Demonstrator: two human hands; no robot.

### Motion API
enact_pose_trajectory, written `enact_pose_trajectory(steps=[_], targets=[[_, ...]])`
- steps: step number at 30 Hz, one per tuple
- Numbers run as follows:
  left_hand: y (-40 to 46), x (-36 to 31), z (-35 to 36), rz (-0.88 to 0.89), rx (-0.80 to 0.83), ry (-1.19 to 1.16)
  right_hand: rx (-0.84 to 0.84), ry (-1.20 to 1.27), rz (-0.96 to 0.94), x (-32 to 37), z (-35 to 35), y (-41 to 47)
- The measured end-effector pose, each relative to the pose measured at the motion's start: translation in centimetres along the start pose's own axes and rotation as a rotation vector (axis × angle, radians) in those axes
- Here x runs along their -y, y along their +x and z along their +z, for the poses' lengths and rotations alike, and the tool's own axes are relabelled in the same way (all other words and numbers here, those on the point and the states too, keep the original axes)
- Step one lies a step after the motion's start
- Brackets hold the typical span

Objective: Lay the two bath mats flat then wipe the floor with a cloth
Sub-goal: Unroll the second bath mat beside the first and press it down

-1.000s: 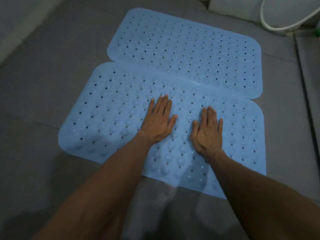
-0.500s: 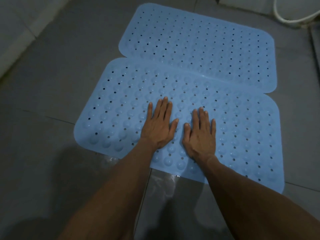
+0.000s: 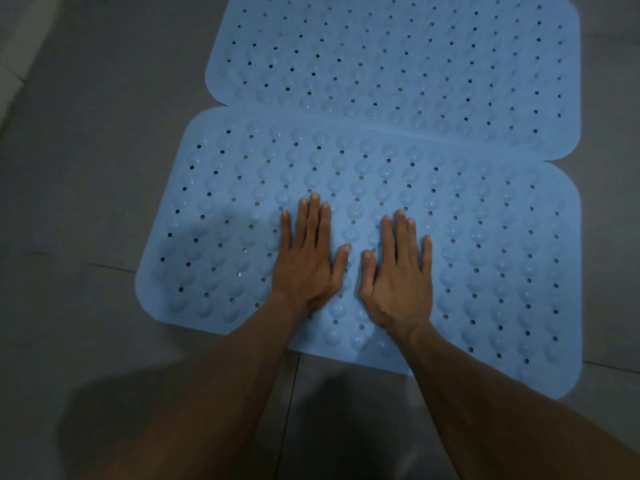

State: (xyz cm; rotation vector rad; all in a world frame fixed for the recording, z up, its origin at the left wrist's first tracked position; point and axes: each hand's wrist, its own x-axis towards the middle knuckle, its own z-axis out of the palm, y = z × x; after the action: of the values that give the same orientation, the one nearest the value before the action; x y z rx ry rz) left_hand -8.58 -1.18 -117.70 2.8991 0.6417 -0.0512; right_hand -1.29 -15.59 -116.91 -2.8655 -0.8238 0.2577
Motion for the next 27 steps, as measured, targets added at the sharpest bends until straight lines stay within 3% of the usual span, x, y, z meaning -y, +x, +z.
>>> enact_pose_trajectory(steps=[17, 22, 27], targets=[[-0.2, -0.1, -0.8, -0.025, 0.090, -0.025, 0.060, 0.015, -0.033, 0.0, -1.0, -0.2], [0.8, 0.8, -5.6, -0.022, 0.345, -0.022, 0.250, 0.085, -0.080, -0.5, -3.6, 0.5], [2.7, 1.3, -10.6, -0.022, 0.318, 0.062, 0.251, 0.032, -0.147, -1.8, -7.8, 2.5]])
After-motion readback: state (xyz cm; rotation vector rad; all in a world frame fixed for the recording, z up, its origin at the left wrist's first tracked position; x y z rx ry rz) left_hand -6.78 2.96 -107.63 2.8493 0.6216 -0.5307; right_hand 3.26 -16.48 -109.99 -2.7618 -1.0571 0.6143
